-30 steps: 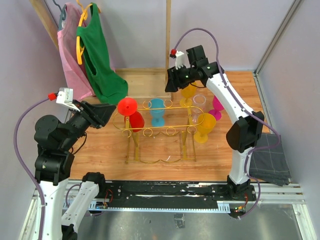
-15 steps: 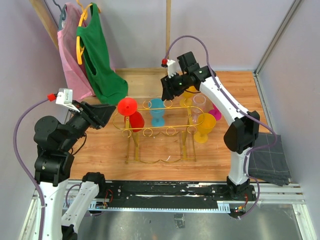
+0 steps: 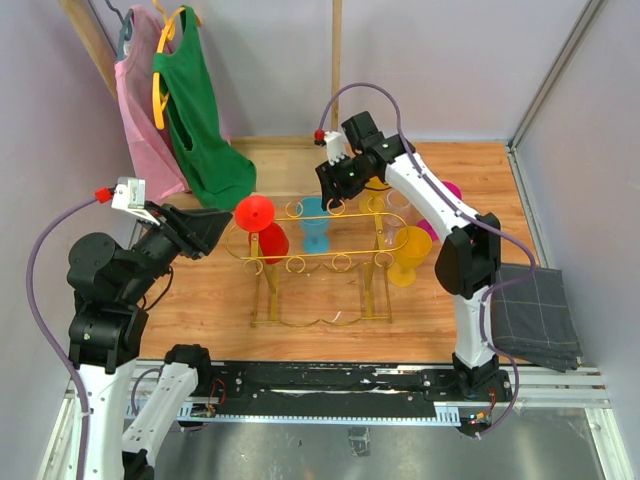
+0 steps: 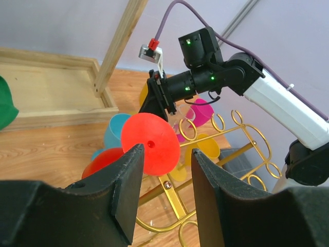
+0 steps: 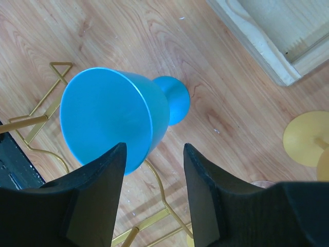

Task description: Place the wine glass upside down on the wine glass rack

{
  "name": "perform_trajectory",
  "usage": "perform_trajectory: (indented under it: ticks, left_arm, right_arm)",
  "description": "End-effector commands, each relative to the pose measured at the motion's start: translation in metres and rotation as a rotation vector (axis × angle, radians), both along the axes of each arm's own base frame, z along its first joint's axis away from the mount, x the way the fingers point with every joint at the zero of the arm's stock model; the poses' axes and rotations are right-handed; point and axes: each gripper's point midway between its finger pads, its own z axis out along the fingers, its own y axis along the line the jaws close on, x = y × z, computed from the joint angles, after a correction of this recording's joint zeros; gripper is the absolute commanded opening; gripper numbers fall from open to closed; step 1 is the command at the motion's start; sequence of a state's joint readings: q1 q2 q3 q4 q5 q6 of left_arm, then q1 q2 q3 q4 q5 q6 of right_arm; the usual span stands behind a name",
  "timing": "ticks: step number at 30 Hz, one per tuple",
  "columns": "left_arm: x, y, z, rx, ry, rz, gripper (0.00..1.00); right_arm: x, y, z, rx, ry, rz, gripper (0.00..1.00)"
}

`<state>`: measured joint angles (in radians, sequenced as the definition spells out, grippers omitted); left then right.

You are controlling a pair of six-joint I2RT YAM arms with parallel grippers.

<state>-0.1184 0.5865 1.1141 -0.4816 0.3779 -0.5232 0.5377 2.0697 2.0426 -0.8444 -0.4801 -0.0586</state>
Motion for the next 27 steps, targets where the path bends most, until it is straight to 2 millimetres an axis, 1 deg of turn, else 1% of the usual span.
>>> perform_trajectory:
  ticks: [1, 4, 12, 17, 18, 21, 22, 25, 27]
  left_arm:
    - [-0.002, 0.000, -0.001, 0.008, -0.014, -0.002, 0.47]
    - [-0.002, -0.001, -0.001, 0.008, -0.014, -0.003, 0.47]
    - [-0.002, -0.001, 0.000, 0.009, -0.017, -0.003, 0.47]
    - [-0.003, 0.000, 0.000, 0.009, -0.017, 0.000, 0.47]
    - [-0.002, 0.000, 0.000, 0.009, -0.016, 0.001, 0.47]
    - [-0.003, 0.000, 0.000, 0.009, -0.016, 0.000, 0.47]
    - [-0.002, 0.000, -0.001, 0.009, -0.015, 0.000, 0.47]
    - [-0.003, 0.000, -0.001, 0.008, -0.015, 0.000, 0.47]
    - [-0.003, 0.000, 0.000, 0.009, -0.017, -0.001, 0.47]
  right_arm:
    - [-0.002, 0.008, 0.006, -0.015, -0.026, 0.028, 0.49]
    - [-0.002, 0.008, 0.002, -0.020, -0.017, 0.031, 0.48]
    - [-0.002, 0.011, -0.006, -0.028, 0.001, 0.038, 0.38]
    - [-0.002, 0.011, -0.005, -0.029, -0.001, 0.039, 0.26]
    - [-0.002, 0.011, -0.005, -0.030, -0.001, 0.039, 0.23]
    - [-0.001, 0.010, -0.005, -0.034, -0.007, 0.032, 0.09]
    - [-0.001, 0.010, -0.005, -0.035, -0.007, 0.032, 0.06]
    - [-0.001, 0.009, -0.002, -0.034, -0.013, 0.029, 0.01]
    - [-0.001, 0.009, 0.001, -0.028, -0.019, 0.031, 0.01]
